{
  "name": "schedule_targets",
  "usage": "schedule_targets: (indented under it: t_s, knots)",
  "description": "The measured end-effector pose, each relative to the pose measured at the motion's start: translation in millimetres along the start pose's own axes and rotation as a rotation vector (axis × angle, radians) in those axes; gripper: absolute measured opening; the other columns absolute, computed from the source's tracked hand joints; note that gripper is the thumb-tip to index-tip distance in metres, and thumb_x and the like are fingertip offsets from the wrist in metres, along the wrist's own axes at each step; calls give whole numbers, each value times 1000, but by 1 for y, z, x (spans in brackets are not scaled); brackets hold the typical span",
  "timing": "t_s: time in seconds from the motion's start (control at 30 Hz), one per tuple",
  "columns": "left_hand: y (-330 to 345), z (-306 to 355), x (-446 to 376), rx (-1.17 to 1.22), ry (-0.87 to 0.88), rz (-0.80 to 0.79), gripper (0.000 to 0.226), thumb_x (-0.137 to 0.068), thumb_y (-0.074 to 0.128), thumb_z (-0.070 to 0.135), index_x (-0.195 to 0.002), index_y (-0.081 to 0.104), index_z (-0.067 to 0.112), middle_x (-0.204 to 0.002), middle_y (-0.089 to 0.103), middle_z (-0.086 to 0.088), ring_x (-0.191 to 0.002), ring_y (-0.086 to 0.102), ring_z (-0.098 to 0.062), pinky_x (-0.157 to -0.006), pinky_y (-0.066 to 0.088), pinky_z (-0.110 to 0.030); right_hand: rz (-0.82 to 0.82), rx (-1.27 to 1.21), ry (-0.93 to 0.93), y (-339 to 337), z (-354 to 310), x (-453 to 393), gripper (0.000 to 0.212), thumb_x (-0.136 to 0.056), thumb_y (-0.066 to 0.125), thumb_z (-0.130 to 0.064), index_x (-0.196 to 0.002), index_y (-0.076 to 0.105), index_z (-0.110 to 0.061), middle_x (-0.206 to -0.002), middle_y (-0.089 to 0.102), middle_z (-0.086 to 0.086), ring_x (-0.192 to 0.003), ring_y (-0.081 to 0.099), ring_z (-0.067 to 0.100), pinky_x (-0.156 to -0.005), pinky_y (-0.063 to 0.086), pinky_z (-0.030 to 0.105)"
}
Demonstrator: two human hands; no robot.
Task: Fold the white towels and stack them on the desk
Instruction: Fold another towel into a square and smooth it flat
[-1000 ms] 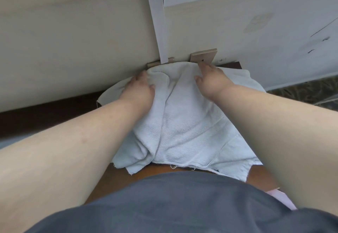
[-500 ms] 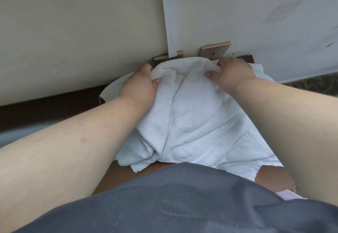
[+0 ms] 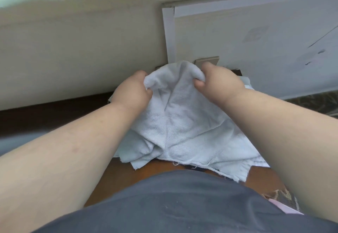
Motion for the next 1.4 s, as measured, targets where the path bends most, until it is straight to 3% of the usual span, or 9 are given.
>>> schedule_targets:
  t_s: [0.13, 0.27, 0.4, 0.57, 0.73, 0.87, 1.1, 1.23, 1.4]
  knots:
    - [-28, -15, 25, 45, -51, 57, 14, -83, 51, 31, -93, 41, 33, -74, 53, 10, -63, 50, -11, -52, 35, -29, -1, -43, -63, -13, -50, 18, 22, -85, 50, -33, -73, 35, -23, -65, 49, -4, -56, 45, 14, -47, 24, 30]
    - [-59, -30, 58, 84, -98, 116, 16, -82, 49, 33, -97, 44, 36, -76, 54, 12, -64, 50, -6, -51, 35, -26, -7, -25, -185, -18, -109, 39, 17, -85, 52, -31, -81, 38, -22, -64, 48, -2, -55, 43, 14, -46, 26, 29]
    - [-94, -55, 90, 95, -119, 169, 20, -81, 49, 33, -101, 45, 37, -78, 55, 13, -67, 51, -5, -56, 40, -30, 24, -31, -257, -24, -165, 55, 31, -82, 53, -27, -70, 25, -24, -60, 45, -1, -52, 40, 13, -45, 21, 30]
    - [-147, -103, 125, 77, -149, 260, 25, -82, 50, 32, -107, 46, 36, -78, 53, 15, -68, 51, -8, -59, 40, -32, 56, -51, -337, -22, -244, 73, 30, -83, 54, -30, -72, 27, -25, -60, 45, -3, -52, 41, 13, -45, 21, 29]
    - [-198, -177, 161, 60, -161, 320, 24, -83, 50, 33, -106, 45, 37, -77, 53, 15, -69, 50, -5, -54, 37, -30, 93, 117, -501, -6, -341, 98, 25, -89, 54, -33, -84, 31, -26, -64, 41, -5, -52, 37, 13, -46, 20, 28]
    - [-239, -246, 189, 33, -154, 319, 25, -85, 48, 33, -110, 45, 36, -80, 53, 13, -69, 49, -3, -51, 33, -28, 76, 214, -434, 15, -398, 112, 23, -91, 53, -32, -86, 32, -25, -73, 44, -3, -58, 44, 18, -49, 28, 30]
    - [-330, -369, 222, -40, -102, 387, 24, -84, 50, 32, -108, 48, 29, -86, 55, 6, -78, 52, -23, -66, 41, -34, 98, 205, -380, 49, -498, 136, 21, -90, 52, -35, -88, 36, -21, -74, 41, -3, -69, 49, 29, -55, 34, 34]
    - [-362, -429, 232, -101, -125, 381, 15, -83, 49, 33, -97, 42, 34, -79, 51, 10, -73, 51, -22, -60, 38, -34, 77, 173, -404, 78, -552, 142, 21, -89, 51, -36, -88, 35, -23, -72, 42, -4, -61, 43, 22, -50, 29, 32]
    - [-380, -501, 250, -145, -228, 371, 19, -84, 50, 33, -102, 43, 36, -82, 51, 10, -75, 51, -23, -52, 33, -30, 5, 146, -452, 113, -616, 130, 15, -88, 49, -35, -90, 37, -26, -72, 46, -4, -60, 43, 14, -49, 29, 31]
Point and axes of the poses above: each hand's wrist, its own x-axis away from the middle knuckle, its own y-axis out of the palm, z = x × y, the point moved 10 cm from there along -x, towards the middle knuckle
